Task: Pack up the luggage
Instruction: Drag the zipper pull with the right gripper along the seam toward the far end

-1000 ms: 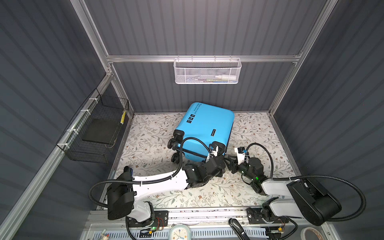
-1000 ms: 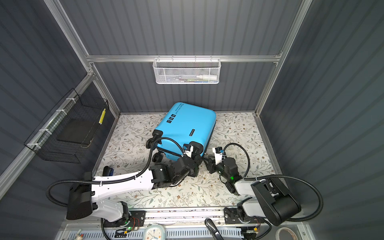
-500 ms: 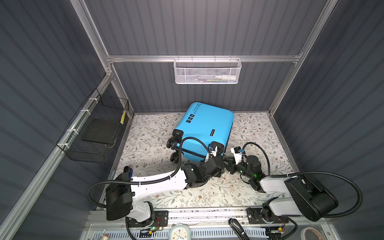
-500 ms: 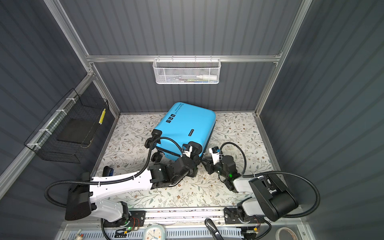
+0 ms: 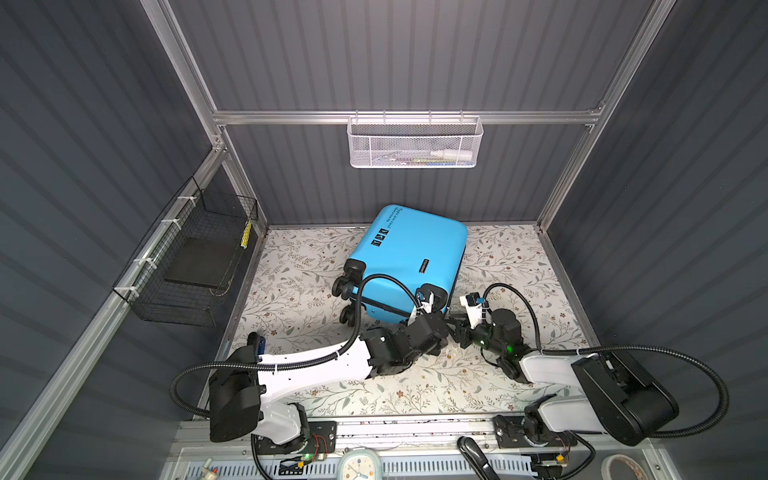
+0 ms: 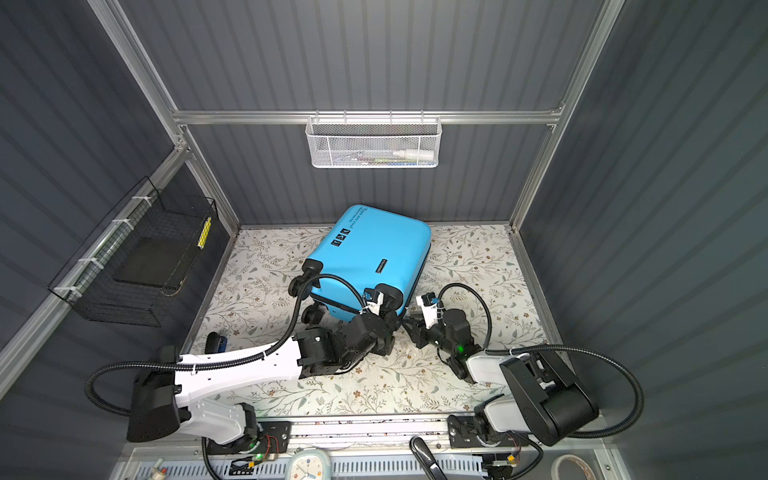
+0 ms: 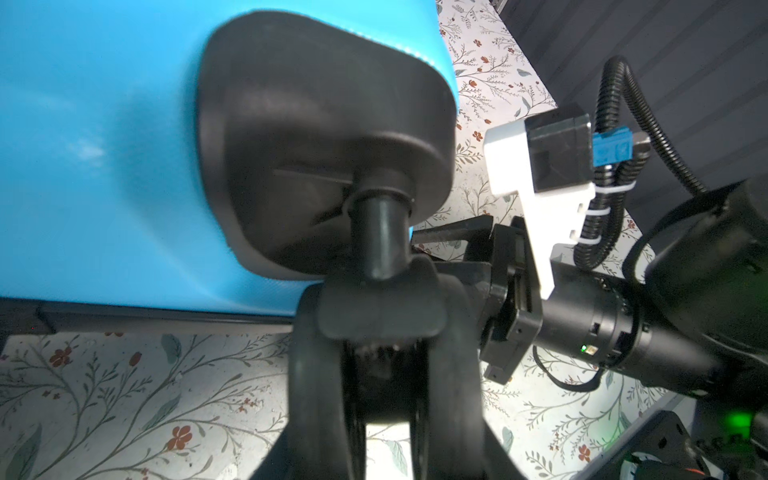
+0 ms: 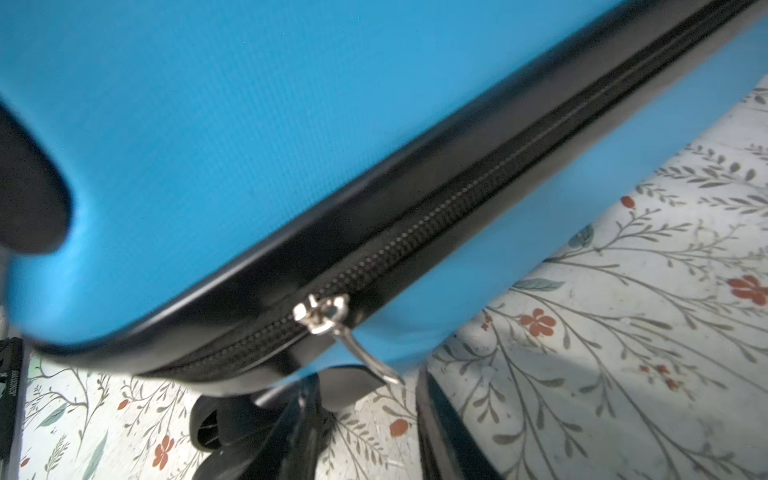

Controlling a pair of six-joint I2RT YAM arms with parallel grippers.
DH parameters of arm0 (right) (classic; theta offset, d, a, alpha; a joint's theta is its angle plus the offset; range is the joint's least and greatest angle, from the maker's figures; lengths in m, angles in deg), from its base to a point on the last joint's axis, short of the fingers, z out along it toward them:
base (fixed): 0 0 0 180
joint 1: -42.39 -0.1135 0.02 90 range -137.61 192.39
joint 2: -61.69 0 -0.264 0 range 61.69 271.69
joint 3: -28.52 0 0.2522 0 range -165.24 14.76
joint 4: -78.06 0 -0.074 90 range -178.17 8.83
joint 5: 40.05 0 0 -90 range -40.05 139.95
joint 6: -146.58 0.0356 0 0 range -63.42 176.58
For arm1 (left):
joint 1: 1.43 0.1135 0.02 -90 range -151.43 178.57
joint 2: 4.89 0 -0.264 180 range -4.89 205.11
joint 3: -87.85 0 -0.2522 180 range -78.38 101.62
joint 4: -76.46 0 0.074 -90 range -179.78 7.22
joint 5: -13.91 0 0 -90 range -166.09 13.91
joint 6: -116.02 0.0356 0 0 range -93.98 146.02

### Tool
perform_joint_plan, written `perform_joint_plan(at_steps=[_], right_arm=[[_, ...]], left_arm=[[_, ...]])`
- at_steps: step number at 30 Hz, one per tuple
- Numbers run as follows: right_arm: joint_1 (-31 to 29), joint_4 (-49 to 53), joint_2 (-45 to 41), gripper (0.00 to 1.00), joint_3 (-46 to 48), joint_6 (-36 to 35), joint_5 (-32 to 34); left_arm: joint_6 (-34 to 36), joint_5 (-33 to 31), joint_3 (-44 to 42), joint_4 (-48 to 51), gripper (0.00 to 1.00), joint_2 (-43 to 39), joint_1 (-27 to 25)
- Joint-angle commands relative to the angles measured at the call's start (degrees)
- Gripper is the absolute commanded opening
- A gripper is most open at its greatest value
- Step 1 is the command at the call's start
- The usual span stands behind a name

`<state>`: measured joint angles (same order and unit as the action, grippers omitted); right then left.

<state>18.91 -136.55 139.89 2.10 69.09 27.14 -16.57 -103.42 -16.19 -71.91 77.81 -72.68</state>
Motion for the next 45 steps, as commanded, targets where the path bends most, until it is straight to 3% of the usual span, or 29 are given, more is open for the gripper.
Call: perform_joint_plan(at_steps=[1,15,29,33,40,45], right_arm=[[0.7,-3.4,-1.7,0.39,-1.9,-0.4,0.5],[0.9,-2.7,-0.5,0.37,-5.2,2.6,-10.5],[-0.3,0.3,-2.7,0.09,-4.9,2.3,-11.9],[-0.4,-0.2,-2.3,0.0,-4.4,2.9,-9.4],[-0.4,-5.4,-0.9,0.0,-2.3,12.0,7.9],[-0.4,-6.5,2.1,0.0,-4.1,17.9,15.3]], left_arm=[[0.1,-0.1,0.7,0.6,0.0,-3.7,-0.7],[0.5,-0.1,1.2,0.4,0.0,-3.1,-0.7],[0.4,-0.1,1.7,0.2,0.0,-2.3,-0.7],[0.4,0.0,1.6,0.1,0.0,-2.3,-0.7],[-0.2,0.7,0.3,-1.2,0.0,-2.5,-0.6],[0.1,1.8,-0.2,-1.9,0.0,-2.4,-0.7]])
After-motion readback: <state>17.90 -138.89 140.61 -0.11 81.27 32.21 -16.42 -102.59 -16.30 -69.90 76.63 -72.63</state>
